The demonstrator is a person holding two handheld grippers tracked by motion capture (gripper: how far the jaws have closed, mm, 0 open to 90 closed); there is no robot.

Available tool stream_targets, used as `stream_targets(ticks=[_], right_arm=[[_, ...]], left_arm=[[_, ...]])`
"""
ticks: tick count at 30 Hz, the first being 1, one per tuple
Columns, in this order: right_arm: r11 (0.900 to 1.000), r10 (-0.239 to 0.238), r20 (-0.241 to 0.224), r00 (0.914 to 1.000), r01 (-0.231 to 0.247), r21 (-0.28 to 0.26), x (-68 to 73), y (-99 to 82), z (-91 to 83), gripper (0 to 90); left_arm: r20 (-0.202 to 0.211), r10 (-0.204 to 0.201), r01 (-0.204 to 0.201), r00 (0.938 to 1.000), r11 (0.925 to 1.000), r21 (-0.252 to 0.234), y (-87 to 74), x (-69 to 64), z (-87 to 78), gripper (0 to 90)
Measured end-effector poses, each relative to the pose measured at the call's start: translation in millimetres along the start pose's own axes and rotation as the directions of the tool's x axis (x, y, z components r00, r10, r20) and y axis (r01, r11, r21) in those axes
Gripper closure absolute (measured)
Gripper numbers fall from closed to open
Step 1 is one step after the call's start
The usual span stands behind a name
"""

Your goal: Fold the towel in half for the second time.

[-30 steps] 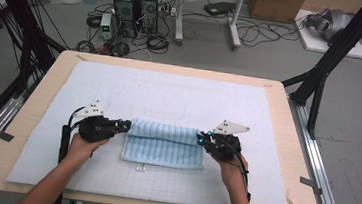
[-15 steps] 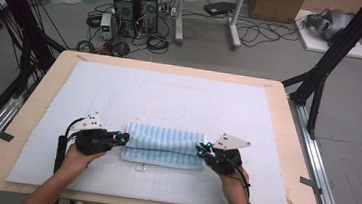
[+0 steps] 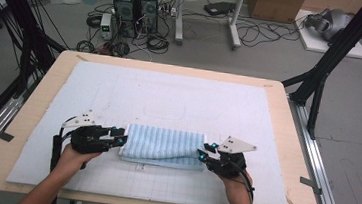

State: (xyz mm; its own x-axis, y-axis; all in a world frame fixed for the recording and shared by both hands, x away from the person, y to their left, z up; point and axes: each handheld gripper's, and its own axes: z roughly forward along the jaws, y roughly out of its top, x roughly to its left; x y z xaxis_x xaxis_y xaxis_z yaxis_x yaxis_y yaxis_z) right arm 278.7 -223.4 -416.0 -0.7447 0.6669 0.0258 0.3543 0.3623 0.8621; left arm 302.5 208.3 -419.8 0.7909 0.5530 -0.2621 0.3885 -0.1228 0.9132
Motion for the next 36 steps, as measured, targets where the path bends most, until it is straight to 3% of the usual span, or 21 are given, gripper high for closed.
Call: stream_targets(ticks=[2, 5, 10, 16, 21, 26, 28, 30, 32, 34, 36], right_arm=[[0.9976, 0.040, -0.022, 0.9989, -0.042, -0.056, -1.9, 4.0, -5.5, 58.2], [0.9956, 0.043, -0.041, 0.9982, -0.046, -0.082, 1.1, 9.4, -3.5, 56.9], [0.9996, 0.020, -0.058, 0.9981, -0.021, -0.017, 10.8, 11.1, 18.6, 55.9], [0.9973, 0.000, -0.063, 0.9980, 0.004, 0.074, 16.3, 5.6, 34.2, 53.5], [0.9877, -0.023, -0.064, 0.9977, 0.033, 0.153, 17.8, -4.3, 40.4, 52.9], [0.9873, -0.025, -0.066, 0.9975, 0.035, 0.155, 16.1, -12.1, 39.0, 51.8], [0.9870, -0.033, -0.068, 0.9972, 0.043, 0.155, 16.1, -12.3, 38.1, 50.1], [0.9879, -0.025, -0.070, 0.9972, 0.036, 0.151, 15.4, -9.7, 36.7, 47.6], [0.9937, -0.012, -0.072, 0.9974, 0.020, 0.110, 12.6, -5.2, 35.1, 46.9], [0.9975, 0.021, -0.072, 0.9972, -0.016, 0.069, 7.7, 0.3, 35.1, 46.1], [0.9983, 0.021, -0.063, 0.9978, -0.017, 0.056, 1.0, 5.8, 38.9, 45.9]], left_arm=[[0.000, -0.001, 0.001, 1.0000, 1.0000, -0.005, 2.4, 1.4, 3.2, 61.2], [-0.011, 0.006, -0.005, 0.9999, 0.9999, 0.010, 2.8, 1.1, 12.9, 62.3], [-0.046, 0.027, -0.023, 0.9986, 0.9958, 0.088, -3.5, -3.5, 29.8, 63.7], [-0.075, 0.072, -0.055, 0.9946, 0.9779, 0.202, -15.0, -10.2, 36.0, 64.6], [-0.090, 0.085, -0.060, 0.9923, 0.9662, 0.251, -21.0, -12.3, 36.6, 64.6], [-0.092, 0.117, -0.089, 0.9888, 0.9599, 0.266, -24.5, -16.0, 36.2, 64.6], [-0.090, 0.109, -0.082, 0.9900, 0.9612, 0.263, -23.1, -16.4, 35.1, 64.0], [-0.093, 0.100, -0.075, 0.9906, 0.9674, 0.242, -18.6, -14.7, 34.3, 62.3], [-0.109, 0.083, -0.059, 0.9905, 0.9774, 0.203, -12.1, -9.2, 34.5, 61.0], [-0.119, 0.067, -0.044, 0.9906, 0.9812, 0.188, -4.5, -1.0, 36.7, 59.8], [-0.136, 0.061, -0.037, 0.9888, 0.9846, 0.171, 0.6, 7.5, 41.8, 57.2]])
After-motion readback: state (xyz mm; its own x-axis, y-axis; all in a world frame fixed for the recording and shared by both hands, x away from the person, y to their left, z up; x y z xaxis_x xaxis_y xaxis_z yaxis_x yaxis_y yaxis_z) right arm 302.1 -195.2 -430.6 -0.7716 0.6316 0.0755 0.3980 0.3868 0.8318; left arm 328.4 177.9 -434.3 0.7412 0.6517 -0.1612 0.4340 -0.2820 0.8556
